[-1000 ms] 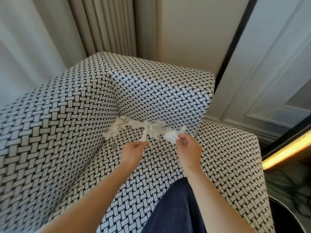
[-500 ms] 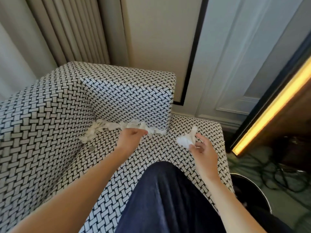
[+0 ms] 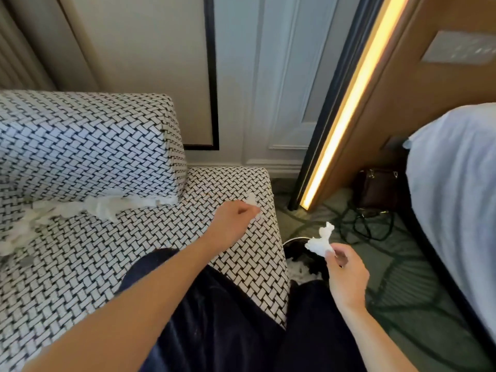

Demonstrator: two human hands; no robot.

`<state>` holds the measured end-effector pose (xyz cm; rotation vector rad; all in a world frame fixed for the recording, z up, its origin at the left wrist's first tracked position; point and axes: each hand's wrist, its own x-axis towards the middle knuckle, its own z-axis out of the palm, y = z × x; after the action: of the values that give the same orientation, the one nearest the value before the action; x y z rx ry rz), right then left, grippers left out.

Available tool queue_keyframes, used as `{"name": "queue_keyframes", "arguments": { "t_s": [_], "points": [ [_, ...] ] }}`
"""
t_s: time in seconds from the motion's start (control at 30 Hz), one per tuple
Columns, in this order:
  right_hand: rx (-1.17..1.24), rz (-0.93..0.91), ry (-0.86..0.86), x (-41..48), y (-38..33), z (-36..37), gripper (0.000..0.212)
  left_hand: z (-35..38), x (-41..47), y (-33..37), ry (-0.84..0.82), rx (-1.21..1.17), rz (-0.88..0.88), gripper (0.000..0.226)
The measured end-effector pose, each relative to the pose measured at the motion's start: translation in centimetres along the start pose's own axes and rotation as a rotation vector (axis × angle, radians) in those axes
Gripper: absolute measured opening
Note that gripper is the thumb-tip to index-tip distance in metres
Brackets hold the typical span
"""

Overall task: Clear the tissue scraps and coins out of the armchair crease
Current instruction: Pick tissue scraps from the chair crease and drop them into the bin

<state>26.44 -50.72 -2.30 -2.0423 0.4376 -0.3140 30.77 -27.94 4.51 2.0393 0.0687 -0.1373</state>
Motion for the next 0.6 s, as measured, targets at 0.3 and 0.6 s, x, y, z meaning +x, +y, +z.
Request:
{"name": "queue_keyframes", "arguments": {
  "t_s": [0.3,0.6],
  "points": [
    [0.087,0.158,0.242,1.5,2.0,1.7,0.012,8.7,0.5,2.4,-0.372,0.239,0.079,0.029],
    [0.147,0.235,0.292,2.6,2.8,1.5,0.007,12.6,2.3,2.0,-0.557,0.283,0.038,0.049]
  ]
}}
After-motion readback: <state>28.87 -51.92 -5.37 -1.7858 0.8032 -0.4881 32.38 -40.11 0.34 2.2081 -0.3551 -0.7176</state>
